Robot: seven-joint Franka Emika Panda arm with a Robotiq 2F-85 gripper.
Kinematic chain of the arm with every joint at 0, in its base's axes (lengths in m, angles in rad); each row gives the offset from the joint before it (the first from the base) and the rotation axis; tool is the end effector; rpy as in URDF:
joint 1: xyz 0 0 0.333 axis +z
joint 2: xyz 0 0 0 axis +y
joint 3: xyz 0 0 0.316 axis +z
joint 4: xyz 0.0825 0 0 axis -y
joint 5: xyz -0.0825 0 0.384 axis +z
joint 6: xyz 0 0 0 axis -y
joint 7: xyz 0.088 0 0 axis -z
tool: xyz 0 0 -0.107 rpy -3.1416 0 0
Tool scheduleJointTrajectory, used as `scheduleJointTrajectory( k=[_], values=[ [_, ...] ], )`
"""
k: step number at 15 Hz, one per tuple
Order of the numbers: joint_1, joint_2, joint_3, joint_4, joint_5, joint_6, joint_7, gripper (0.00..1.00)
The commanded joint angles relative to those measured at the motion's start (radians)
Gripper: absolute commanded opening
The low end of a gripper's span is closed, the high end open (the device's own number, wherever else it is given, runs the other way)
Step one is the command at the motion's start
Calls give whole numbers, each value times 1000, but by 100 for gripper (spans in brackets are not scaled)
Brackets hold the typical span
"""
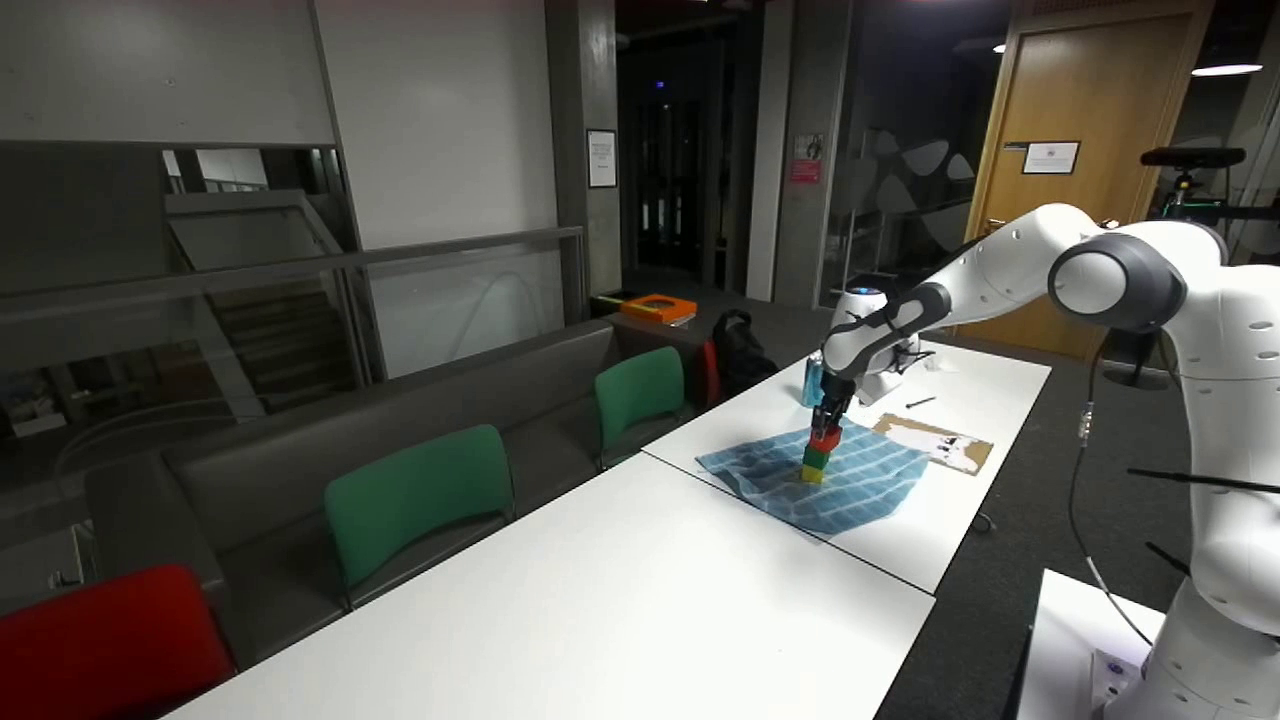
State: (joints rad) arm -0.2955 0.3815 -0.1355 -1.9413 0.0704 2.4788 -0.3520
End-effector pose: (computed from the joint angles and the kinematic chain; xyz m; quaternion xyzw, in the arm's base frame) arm 0.5784 -0.2612 0.3035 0.9951 -0.0585 0.0737 0.0314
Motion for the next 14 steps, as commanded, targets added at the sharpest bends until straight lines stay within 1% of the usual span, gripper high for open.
scheduleJointTrajectory(
  k=[1, 7, 14],
  values=[
    [-55, -9, 37, 49, 68, -71, -99, 31],
    [-89, 38, 56, 142, 144, -176, -195, 31],
    [-105, 110, 40, 204, 112, -208, -186, 31]
  ],
)
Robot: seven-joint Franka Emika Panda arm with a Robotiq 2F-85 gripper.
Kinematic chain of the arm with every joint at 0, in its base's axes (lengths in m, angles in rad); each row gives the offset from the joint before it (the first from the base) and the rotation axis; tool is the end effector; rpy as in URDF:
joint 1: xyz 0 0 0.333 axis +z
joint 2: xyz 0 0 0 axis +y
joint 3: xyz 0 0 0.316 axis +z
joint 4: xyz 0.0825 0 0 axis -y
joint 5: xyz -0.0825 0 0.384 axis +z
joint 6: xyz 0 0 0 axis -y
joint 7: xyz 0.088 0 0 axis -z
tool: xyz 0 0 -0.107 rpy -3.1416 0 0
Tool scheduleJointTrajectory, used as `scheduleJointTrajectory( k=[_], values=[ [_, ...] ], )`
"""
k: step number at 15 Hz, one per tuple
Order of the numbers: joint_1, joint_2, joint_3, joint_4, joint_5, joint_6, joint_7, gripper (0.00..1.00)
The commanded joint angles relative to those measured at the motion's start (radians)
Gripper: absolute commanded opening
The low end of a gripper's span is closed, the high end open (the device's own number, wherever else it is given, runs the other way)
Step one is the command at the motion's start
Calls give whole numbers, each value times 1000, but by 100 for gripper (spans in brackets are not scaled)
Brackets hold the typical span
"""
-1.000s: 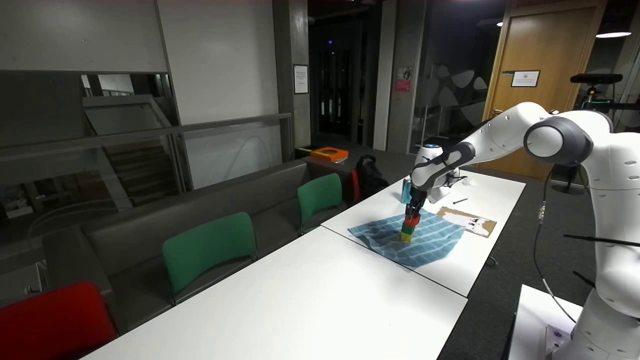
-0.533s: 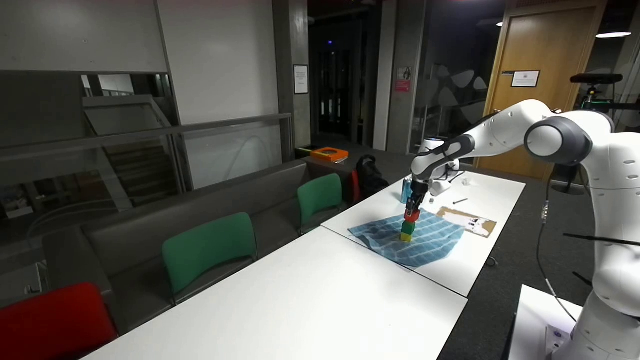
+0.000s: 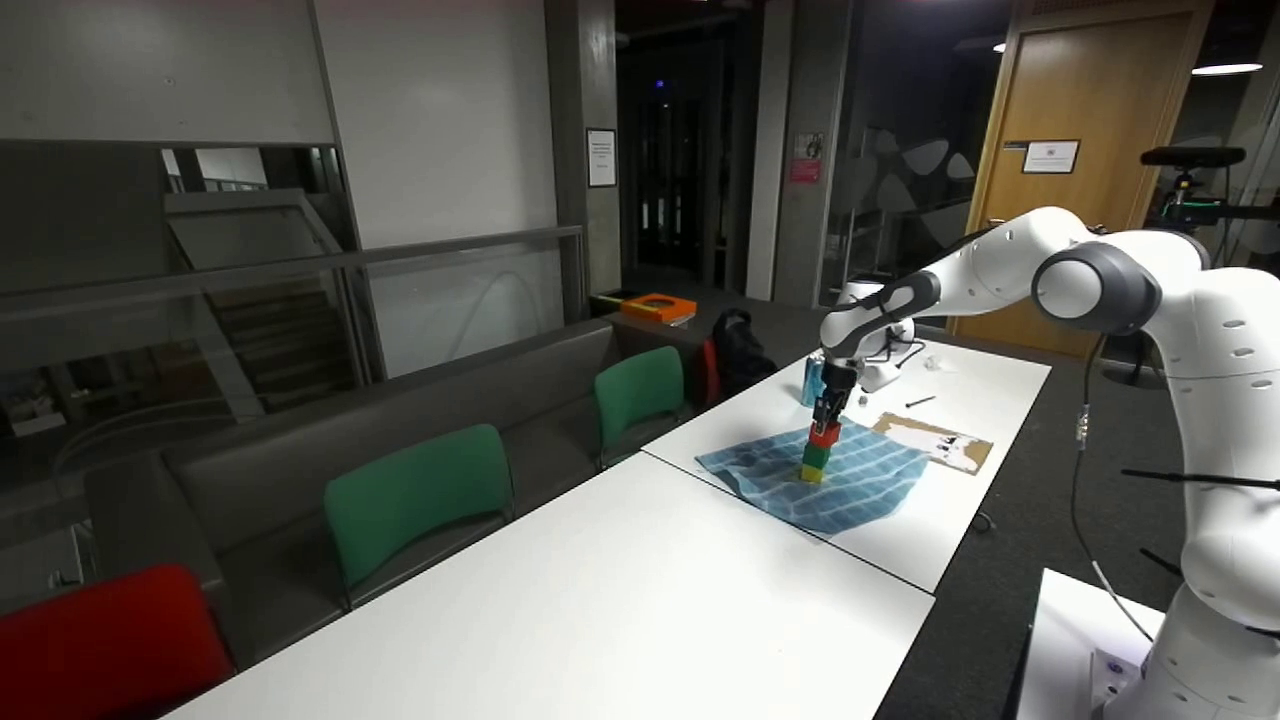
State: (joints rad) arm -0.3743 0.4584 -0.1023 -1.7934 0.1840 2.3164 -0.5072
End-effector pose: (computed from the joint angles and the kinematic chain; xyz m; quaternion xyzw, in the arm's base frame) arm 0.5897 -0.2943 0.3026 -0.9975 0.0388 -0.0525 0.0254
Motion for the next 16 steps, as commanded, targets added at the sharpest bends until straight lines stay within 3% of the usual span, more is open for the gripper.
scheduleJointTrajectory(
  k=[1, 16],
  values=[
    [-30, 44, 6, 64, -6, -44, -31, 31],
    [-39, 159, 15, 187, -28, -54, -4, 31]
  ],
)
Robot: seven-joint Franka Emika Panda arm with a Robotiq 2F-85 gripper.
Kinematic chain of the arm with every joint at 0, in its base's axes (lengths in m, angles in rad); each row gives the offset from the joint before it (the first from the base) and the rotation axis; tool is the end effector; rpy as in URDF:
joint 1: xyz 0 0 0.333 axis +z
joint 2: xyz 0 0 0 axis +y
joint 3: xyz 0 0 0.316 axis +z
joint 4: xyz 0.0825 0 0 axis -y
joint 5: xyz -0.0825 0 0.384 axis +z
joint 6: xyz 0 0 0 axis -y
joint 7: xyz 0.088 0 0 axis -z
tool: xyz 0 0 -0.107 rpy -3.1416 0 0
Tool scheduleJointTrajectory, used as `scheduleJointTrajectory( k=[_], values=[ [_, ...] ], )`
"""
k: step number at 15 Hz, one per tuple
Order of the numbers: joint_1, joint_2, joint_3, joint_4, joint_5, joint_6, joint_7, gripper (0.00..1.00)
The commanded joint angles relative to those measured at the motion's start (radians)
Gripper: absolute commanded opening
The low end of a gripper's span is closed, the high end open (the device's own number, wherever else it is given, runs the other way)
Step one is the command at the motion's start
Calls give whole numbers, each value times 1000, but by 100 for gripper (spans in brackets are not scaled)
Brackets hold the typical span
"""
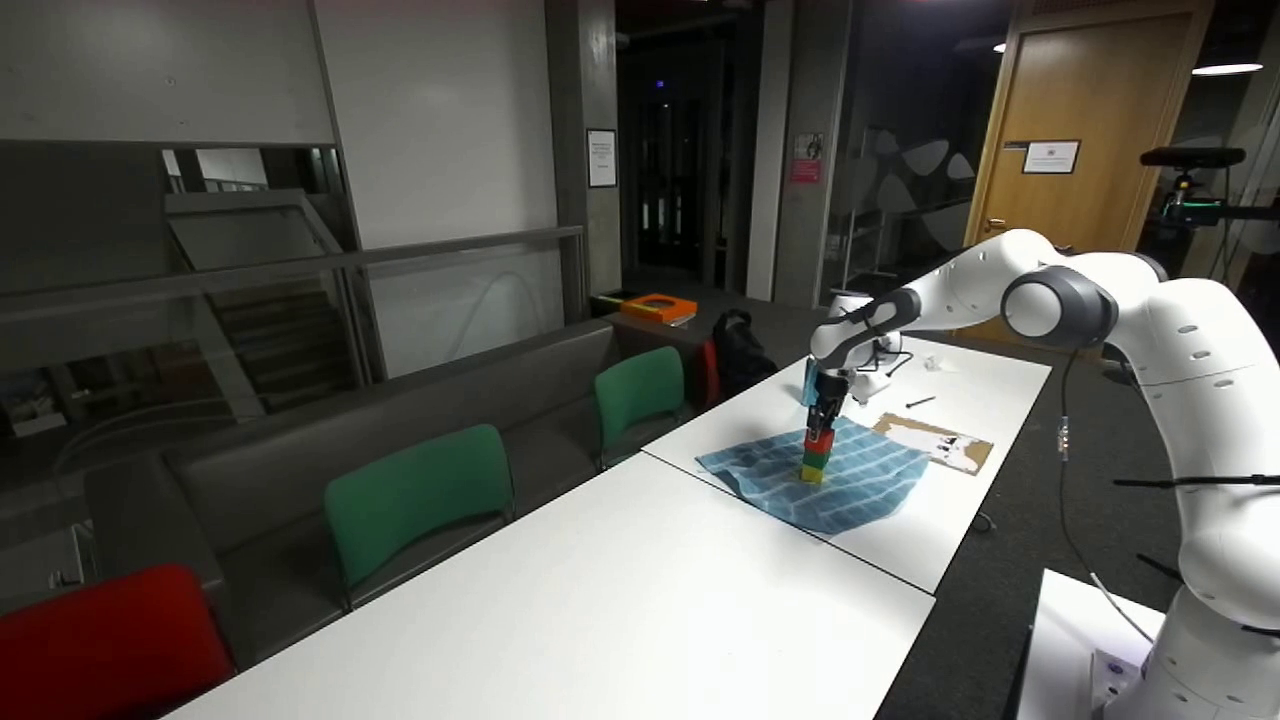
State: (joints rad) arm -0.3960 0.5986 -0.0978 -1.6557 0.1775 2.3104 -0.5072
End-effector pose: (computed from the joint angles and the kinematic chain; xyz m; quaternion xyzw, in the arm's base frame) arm 0.6132 -0.3169 0.2688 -0.9979 0.0419 -0.0458 0.0206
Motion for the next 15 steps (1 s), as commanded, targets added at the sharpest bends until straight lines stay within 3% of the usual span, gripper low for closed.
scheduleJointTrajectory(
  k=[1, 15],
  values=[
    [-16, 25, 9, 54, -26, -48, -1, 31],
    [-47, 29, 6, 56, -26, -43, -8, 31]
  ],
)
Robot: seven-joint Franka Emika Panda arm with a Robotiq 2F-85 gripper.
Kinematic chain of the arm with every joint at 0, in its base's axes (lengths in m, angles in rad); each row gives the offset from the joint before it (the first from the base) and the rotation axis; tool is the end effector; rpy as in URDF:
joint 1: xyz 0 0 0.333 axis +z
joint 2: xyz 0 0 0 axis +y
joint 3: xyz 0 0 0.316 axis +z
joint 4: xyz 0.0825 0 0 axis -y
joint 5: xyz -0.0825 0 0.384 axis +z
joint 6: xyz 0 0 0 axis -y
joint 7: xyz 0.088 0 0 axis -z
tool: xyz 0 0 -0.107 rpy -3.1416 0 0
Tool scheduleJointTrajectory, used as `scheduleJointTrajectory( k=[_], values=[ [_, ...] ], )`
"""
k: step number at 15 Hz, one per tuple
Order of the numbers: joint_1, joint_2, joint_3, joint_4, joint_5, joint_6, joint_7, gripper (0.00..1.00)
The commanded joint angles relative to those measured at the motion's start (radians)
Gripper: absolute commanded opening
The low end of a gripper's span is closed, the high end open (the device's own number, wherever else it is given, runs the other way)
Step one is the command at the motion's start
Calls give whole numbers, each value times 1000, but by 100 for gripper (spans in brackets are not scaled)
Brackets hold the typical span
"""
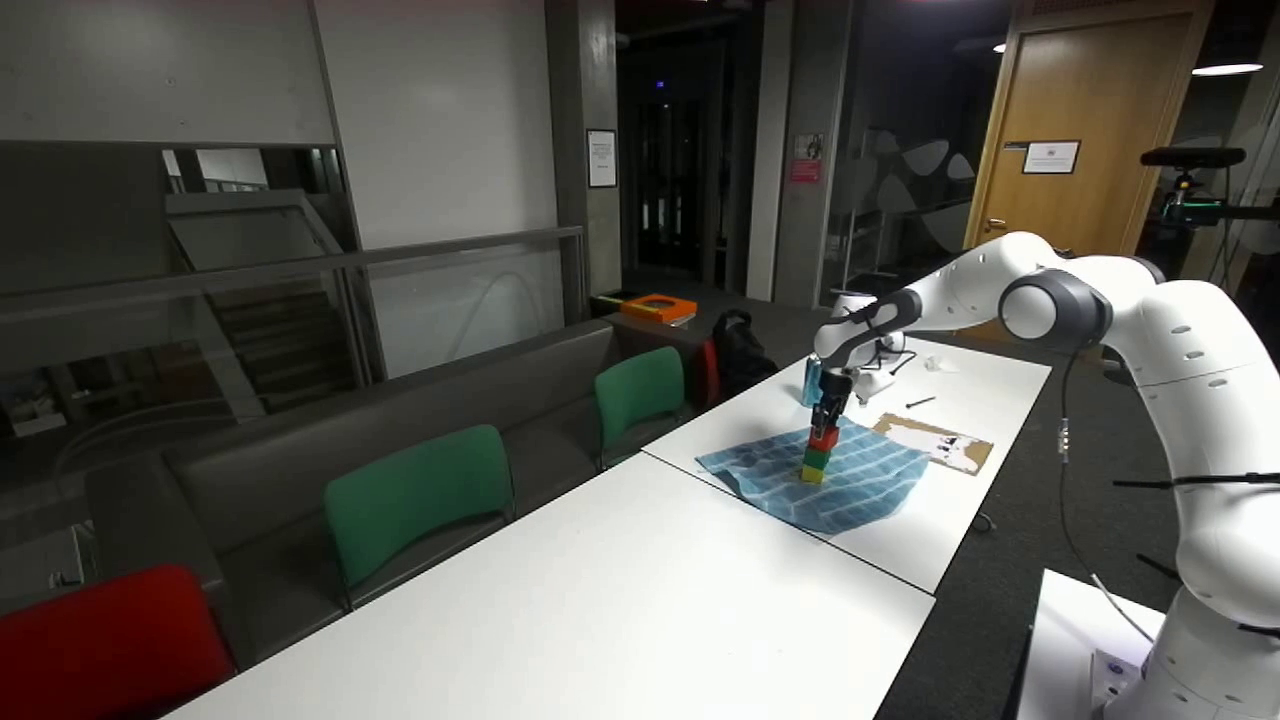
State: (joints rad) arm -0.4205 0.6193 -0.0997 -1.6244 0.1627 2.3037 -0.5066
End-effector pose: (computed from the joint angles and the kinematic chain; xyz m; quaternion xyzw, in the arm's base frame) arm 0.6108 -0.3356 0.2678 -0.9977 0.0491 -0.0446 0.0134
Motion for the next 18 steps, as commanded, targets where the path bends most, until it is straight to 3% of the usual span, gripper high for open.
scheduleJointTrajectory(
  k=[1, 2, 3, 5, 7, 9, 10, 11, 17, 18],
  values=[
    [-24, 10, 7, 29, -12, -41, -6, 31],
    [-24, 12, 6, 33, -14, -45, -3, 81],
    [-27, 13, 8, 36, -13, -48, -4, 82],
    [-28, 16, 8, 39, -13, -56, -3, 96],
    [-29, 19, 9, 43, -11, -67, -3, 100],
    [-28, 20, 8, 45, -11, -82, -2, 100],
    [-29, 20, 8, 46, -10, -86, -4, 94],
    [-29, 21, 8, 48, -9, -92, -3, 75],
    [-26, 24, 6, 55, -11, -113, -1, 31],
    [-25, 25, 6, 58, -12, -116, 0, 31]
  ],
)
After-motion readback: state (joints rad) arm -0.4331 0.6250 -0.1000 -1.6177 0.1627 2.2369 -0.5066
